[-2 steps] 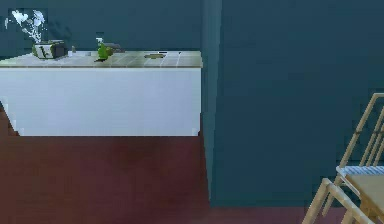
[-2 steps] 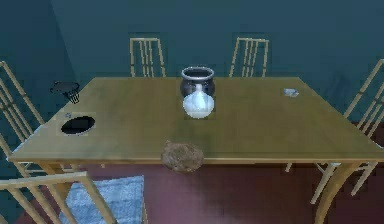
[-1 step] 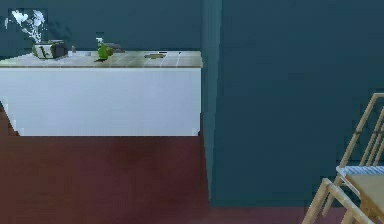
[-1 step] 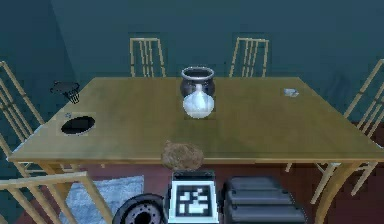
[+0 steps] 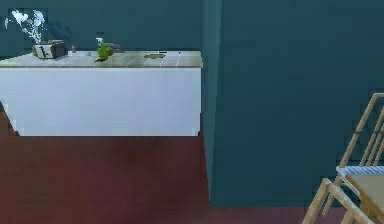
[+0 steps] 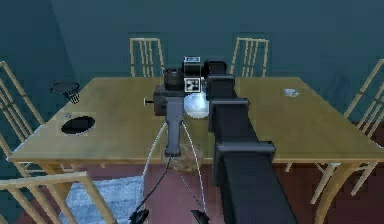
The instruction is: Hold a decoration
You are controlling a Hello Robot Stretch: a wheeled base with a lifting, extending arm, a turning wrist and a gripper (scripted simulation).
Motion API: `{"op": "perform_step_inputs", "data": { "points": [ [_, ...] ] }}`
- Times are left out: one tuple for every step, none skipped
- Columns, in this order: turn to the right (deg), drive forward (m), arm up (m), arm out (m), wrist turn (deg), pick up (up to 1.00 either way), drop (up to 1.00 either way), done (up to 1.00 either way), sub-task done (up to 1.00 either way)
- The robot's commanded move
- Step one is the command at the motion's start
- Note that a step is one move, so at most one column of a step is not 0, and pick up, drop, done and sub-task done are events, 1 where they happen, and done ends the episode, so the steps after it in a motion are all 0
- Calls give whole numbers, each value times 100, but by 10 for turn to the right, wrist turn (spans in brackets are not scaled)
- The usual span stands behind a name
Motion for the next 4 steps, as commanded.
{"op": "perform_step_inputs", "data": {
  "points": [
    [0, 0, 0, 0, 450, 0, 0, 0, 0],
    [0, 0, 0, 0, 450, 0, 0, 0, 0],
    [0, 0, 0, 0, 450, 0, 0, 0, 0],
    [0, 0, 0, 0, 420, 0, 0, 0, 0]
  ]
}}
